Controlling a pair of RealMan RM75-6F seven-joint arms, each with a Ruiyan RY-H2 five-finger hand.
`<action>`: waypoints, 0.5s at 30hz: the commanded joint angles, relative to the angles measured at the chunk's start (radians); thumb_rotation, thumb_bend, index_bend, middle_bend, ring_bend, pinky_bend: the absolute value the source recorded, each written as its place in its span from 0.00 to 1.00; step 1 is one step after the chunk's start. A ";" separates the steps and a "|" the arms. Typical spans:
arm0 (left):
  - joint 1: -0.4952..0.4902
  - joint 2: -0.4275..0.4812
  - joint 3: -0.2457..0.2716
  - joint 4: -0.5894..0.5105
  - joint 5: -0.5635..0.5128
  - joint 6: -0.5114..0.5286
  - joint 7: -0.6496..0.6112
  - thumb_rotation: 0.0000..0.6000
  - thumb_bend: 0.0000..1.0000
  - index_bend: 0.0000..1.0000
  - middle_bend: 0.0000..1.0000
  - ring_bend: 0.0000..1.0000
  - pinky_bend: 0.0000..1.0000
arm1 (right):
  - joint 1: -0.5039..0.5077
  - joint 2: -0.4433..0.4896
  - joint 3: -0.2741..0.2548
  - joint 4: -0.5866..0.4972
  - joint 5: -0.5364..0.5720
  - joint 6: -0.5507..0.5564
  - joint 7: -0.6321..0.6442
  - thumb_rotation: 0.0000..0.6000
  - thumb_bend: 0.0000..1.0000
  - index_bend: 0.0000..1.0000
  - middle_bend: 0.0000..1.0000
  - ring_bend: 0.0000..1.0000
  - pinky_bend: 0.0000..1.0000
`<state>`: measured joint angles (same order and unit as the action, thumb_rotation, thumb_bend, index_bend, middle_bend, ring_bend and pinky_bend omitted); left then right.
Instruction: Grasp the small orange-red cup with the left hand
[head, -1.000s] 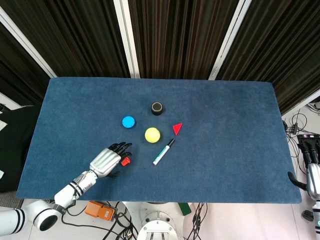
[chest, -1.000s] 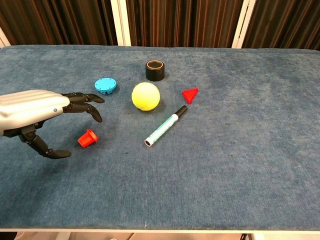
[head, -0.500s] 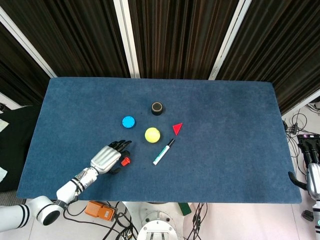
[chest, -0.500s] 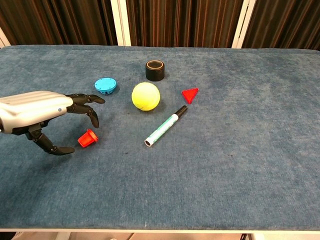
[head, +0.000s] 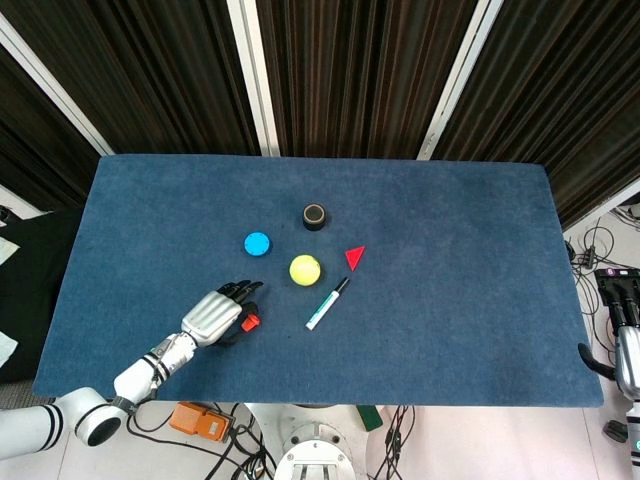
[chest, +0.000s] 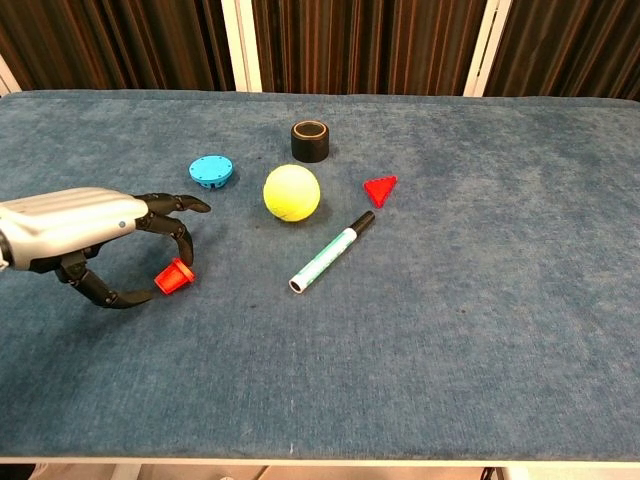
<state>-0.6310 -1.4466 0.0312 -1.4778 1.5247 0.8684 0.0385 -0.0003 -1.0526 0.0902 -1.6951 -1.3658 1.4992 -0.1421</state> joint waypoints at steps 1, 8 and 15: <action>-0.004 -0.003 0.003 0.006 0.003 0.001 -0.007 1.00 0.32 0.35 0.02 0.00 0.16 | -0.001 0.000 0.000 0.000 0.001 0.001 0.000 1.00 0.40 0.18 0.13 0.06 0.00; -0.012 -0.014 0.012 0.017 0.020 0.007 -0.033 1.00 0.33 0.39 0.02 0.00 0.16 | -0.002 0.002 0.001 -0.001 0.004 0.002 0.004 1.00 0.40 0.18 0.13 0.06 0.00; -0.019 -0.024 0.016 0.026 0.029 0.015 -0.051 1.00 0.40 0.44 0.04 0.00 0.16 | -0.002 0.003 0.002 -0.002 0.007 0.000 0.006 1.00 0.40 0.18 0.13 0.06 0.00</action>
<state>-0.6497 -1.4699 0.0477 -1.4521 1.5540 0.8826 -0.0118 -0.0021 -1.0495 0.0927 -1.6969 -1.3588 1.4990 -0.1361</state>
